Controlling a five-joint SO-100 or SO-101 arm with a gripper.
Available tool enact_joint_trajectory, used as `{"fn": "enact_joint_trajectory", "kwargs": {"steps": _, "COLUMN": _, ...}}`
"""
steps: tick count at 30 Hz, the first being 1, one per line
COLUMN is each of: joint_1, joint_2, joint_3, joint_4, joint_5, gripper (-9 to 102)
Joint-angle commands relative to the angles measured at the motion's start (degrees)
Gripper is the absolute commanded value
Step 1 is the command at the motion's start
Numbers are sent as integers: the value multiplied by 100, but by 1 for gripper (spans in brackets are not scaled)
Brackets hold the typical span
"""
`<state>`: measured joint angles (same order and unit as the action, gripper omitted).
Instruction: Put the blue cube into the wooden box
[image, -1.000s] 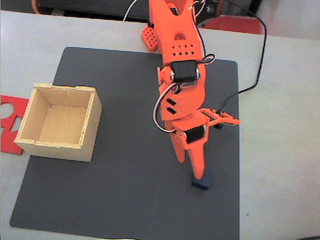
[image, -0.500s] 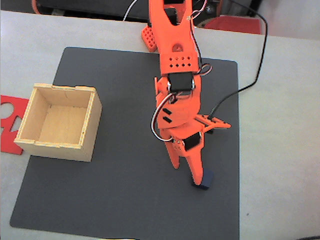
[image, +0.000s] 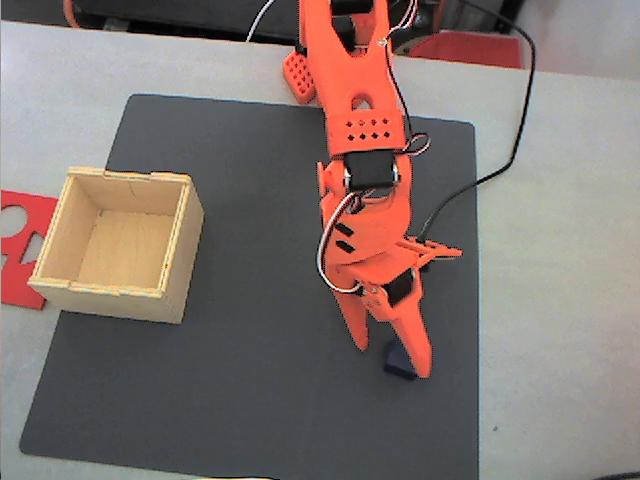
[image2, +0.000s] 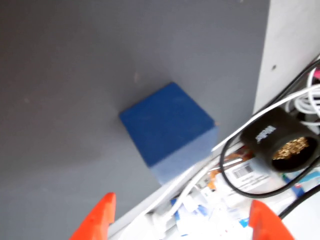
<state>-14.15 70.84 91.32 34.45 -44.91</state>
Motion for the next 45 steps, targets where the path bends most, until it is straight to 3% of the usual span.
{"fn": "enact_joint_trajectory", "kwargs": {"steps": 1, "joint_1": -35, "joint_2": -369, "joint_3": -1406, "joint_4": 1107, "joint_5": -281, "gripper": 34}}
{"fn": "enact_joint_trajectory", "kwargs": {"steps": 9, "joint_1": 0, "joint_2": -1362, "joint_3": -3234, "joint_4": 2865, "joint_5": -914, "gripper": 33}}
{"fn": "enact_joint_trajectory", "kwargs": {"steps": 15, "joint_1": -9, "joint_2": -3630, "joint_3": -7418, "joint_4": 5748, "joint_5": -1266, "gripper": 32}}
{"fn": "enact_joint_trajectory", "kwargs": {"steps": 18, "joint_1": -9, "joint_2": -4518, "joint_3": -9185, "joint_4": 6574, "joint_5": -1521, "gripper": 31}}
{"fn": "enact_joint_trajectory", "kwargs": {"steps": 41, "joint_1": 114, "joint_2": -4904, "joint_3": -9334, "joint_4": 6249, "joint_5": -1951, "gripper": 26}}
{"fn": "enact_joint_trajectory", "kwargs": {"steps": 45, "joint_1": 114, "joint_2": -5098, "joint_3": -9334, "joint_4": 6003, "joint_5": -1986, "gripper": 15}}
